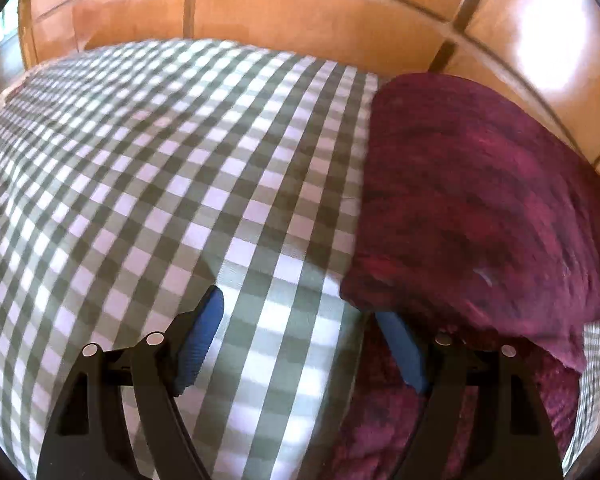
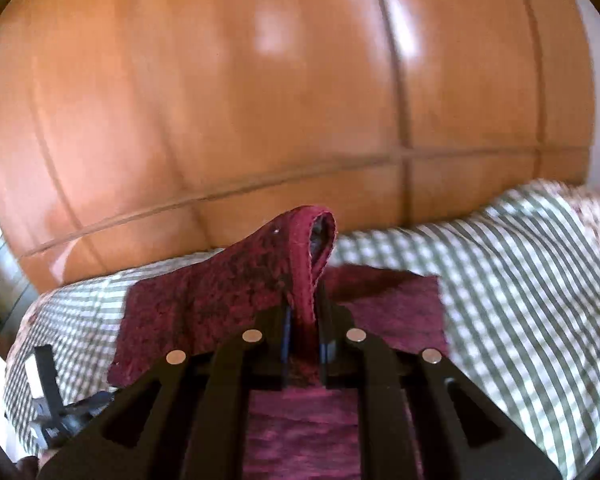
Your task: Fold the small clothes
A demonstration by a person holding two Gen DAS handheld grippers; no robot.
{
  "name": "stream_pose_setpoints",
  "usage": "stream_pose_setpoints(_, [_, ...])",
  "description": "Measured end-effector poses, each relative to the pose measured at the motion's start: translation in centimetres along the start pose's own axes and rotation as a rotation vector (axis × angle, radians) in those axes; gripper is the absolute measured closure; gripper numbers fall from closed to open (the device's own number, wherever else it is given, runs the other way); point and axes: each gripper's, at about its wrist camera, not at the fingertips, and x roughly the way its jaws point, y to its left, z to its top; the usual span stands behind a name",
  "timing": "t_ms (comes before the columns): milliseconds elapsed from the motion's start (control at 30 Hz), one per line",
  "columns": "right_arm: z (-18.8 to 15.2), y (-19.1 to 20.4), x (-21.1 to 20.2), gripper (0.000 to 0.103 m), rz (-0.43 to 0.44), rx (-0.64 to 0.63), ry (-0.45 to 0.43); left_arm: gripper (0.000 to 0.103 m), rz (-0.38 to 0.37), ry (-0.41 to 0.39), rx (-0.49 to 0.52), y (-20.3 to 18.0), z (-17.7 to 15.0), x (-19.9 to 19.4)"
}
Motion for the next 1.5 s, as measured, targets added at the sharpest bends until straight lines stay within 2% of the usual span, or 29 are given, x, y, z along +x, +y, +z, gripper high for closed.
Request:
stream_pose_setpoints(100, [-1.6,-3.7,2.7,0.094,-0.069,0.045,0.079,0.021,0.032,-0.010,0.026,-0.8,-0.3,0.5])
stream_pose_setpoints(200, [-4.2,-6.6,5.8,0.094,-0.136,0.100,0.177,0.021,0.041,-0.012,0.053,-1.2,-1.1,0.5])
stream_pose_setpoints(267, [-5.8,-8.2,7.1,0.094,-0.133,0.150,0.212,0.021,0.044,-0.013,0.079,-1.2,-1.5,0.2])
stream_pose_setpoints(400, [-6.0,-8.4,6.4,0.088,-0.131,0.139,0.199,0.026,-0.004,-0.020,0.090,-0.4,-1.9,-1.3])
stream_pose_setpoints(433, [-6.0,-8.4,6.1,0.083,-0.133,0.135,0.201,0.026,-0.015,-0.042,0.094,-0.1,-2.0,-2.2])
stream_pose_setpoints(467, [-6.0,-8.4,5.8,0.071,-0.141,0.132,0.198,0.026,-0.027,-0.062,0.098,0.1,-1.9,-2.7])
stream_pose_setpoints(533, [-5.8,-8.1,4.8,0.059,-0.163,0.130,0.181,0.026,-0.065,-0.131,0.102,0.5,-1.6,-4.8])
stream_pose_setpoints(633, [-5.1,-7.7,2.7,0.058,-0.152,0.134,0.119,0.026,-0.130,-0.217,0.132,-0.1,-0.4,-7.1])
stream_pose_setpoints(733, [-4.4,-5.7,1.2,0.056,-0.103,0.082,0.078,0.026,-0.185,-0.246,0.187,-2.0,0.8,-7.7])
stream_pose_setpoints(867, [-4.7,-2.8,2.5,0.052,-0.034,0.010,0.115,0.026,-0.234,-0.247,0.236,-4.7,1.7,-7.2])
stream_pose_setpoints(1033, [-5.5,-2.7,6.1,0.049,-0.079,0.009,0.184,0.026,-0.285,-0.243,0.305,-8.1,2.8,-5.7])
stream_pose_setpoints(1133, [-5.7,-3.0,7.1,0.045,-0.090,-0.003,0.184,0.026,-0.297,-0.257,0.362,-10.2,3.6,-4.6])
stream_pose_setpoints(1267, [-6.3,-2.2,8.2,0.032,-0.108,-0.049,0.182,0.028,-0.253,-0.160,0.341,-11.2,4.9,-0.4])
stream_pose_setpoints(1300, [-6.5,-2.3,8.7,0.031,-0.113,-0.057,0.183,0.036,-0.217,-0.117,0.320,-10.8,4.8,1.3])
stream_pose_setpoints(1333, [-6.6,-2.2,9.0,0.029,-0.115,-0.062,0.186,0.039,-0.196,-0.095,0.305,-10.3,4.5,2.4])
stream_pose_setpoints(1367, [-6.8,-2.2,9.6,0.028,-0.117,-0.068,0.190,0.039,-0.200,-0.091,0.292,-9.7,4.1,3.0])
stream_pose_setpoints(1400, [-6.8,-2.1,10.0,0.026,-0.123,-0.077,0.189,0.039,-0.209,-0.121,0.296,-9.2,3.4,3.0])
stream_pose_setpoints(1500, [-7.1,-2.1,11.1,0.023,-0.132,-0.088,0.185,0.039,-0.175,-0.173,0.323,-9.1,1.9,2.7])
